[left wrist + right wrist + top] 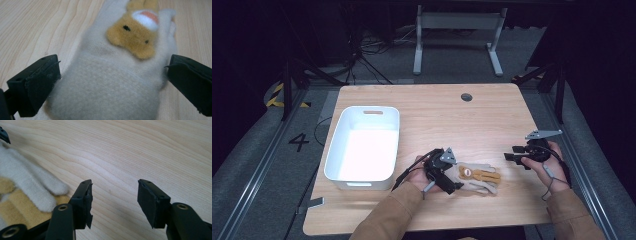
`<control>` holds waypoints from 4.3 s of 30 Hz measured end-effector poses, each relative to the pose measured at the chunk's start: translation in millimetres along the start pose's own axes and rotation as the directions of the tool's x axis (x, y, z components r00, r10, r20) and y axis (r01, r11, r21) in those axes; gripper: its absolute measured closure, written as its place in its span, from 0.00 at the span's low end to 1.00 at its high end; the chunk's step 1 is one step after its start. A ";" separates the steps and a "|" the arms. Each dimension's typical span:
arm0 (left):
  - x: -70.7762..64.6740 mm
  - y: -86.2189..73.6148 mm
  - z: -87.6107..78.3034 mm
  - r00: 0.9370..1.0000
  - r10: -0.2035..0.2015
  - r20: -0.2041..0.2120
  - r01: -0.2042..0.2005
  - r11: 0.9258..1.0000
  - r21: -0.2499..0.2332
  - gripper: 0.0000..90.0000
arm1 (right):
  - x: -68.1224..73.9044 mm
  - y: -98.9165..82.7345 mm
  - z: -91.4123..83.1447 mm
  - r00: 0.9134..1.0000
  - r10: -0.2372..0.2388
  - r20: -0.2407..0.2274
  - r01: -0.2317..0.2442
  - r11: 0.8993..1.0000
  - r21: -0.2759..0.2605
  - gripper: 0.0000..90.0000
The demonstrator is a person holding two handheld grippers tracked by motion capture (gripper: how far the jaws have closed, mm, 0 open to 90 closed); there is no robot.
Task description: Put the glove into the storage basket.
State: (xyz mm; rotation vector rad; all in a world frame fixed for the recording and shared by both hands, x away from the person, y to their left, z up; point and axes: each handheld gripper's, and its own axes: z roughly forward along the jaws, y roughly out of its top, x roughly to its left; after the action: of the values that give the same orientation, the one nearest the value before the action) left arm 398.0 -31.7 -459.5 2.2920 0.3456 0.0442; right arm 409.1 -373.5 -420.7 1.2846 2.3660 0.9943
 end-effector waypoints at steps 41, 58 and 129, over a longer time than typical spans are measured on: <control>-14.6 5.1 19.1 0.997 0.064 -0.033 -0.059 0.988 0.145 0.00 | -1.0 -1.5 -2.3 1.000 0.009 -0.004 -0.009 1.000 -0.011 0.49; -17.3 11.1 14.8 0.996 0.077 -0.040 -0.070 0.986 0.153 0.24 | -0.1 -2.1 0.3 1.000 0.008 -0.006 -0.008 1.000 -0.003 0.48; -14.3 49.9 -60.5 0.977 -0.197 -0.086 0.211 0.958 0.197 0.79 | -15.7 16.0 16.6 1.000 -0.012 0.011 0.011 0.997 0.078 0.56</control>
State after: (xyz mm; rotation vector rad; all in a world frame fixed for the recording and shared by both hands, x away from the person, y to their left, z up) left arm 387.4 -24.0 -380.9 2.4488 0.6462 -0.0224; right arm 436.9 -373.1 -423.1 1.2994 2.4224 0.8967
